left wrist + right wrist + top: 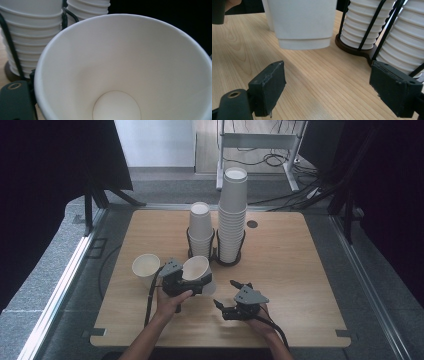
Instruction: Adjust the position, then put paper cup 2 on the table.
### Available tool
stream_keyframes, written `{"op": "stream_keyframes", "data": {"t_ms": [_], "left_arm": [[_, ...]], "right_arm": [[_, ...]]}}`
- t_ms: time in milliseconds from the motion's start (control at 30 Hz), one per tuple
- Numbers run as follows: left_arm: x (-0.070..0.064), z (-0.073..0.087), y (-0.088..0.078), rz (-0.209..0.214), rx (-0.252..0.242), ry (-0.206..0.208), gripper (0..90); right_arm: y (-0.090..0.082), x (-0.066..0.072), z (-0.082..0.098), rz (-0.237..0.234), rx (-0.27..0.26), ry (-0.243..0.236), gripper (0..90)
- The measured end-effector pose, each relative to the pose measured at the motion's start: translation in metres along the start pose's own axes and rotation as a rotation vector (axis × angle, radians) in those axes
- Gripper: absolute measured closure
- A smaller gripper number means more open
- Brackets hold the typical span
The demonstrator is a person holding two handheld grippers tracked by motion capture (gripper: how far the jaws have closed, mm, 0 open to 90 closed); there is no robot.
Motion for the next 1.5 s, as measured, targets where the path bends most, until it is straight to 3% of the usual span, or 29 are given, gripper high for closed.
{"op": "stream_keyframes", "data": {"t_ms": [567,733,1200,1500], "left_arm": [[-0.004,0.003,-0.003,-0.097,0.052,0.133,12.6],[-0.001,0.005,-0.003,-0.152,0.075,0.164,12.4],[0.008,0.010,0.013,-0.264,0.140,0.205,12.1],[0.016,0.018,0.028,-0.358,0.213,0.235,11.9]], "right_arm": [[-0.003,-0.003,0.000,0.010,-0.002,0.002,13.4],[-0.002,-0.003,0.000,0.010,0.000,0.000,13.5],[-0.002,-0.003,0.002,0.015,0.009,-0.004,13.6],[-0.001,-0.002,0.004,0.017,0.022,-0.009,13.7]]}}
Point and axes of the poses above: each handheld gripper's, and its own axes: y roughly forward along the jaws, z roughly out of its underside, x roughly to its left, the point moved 4 cm from there along y, roughly forward along the jaws, and after that the axes turned 10 degrees about y, right-handed, at the moved point
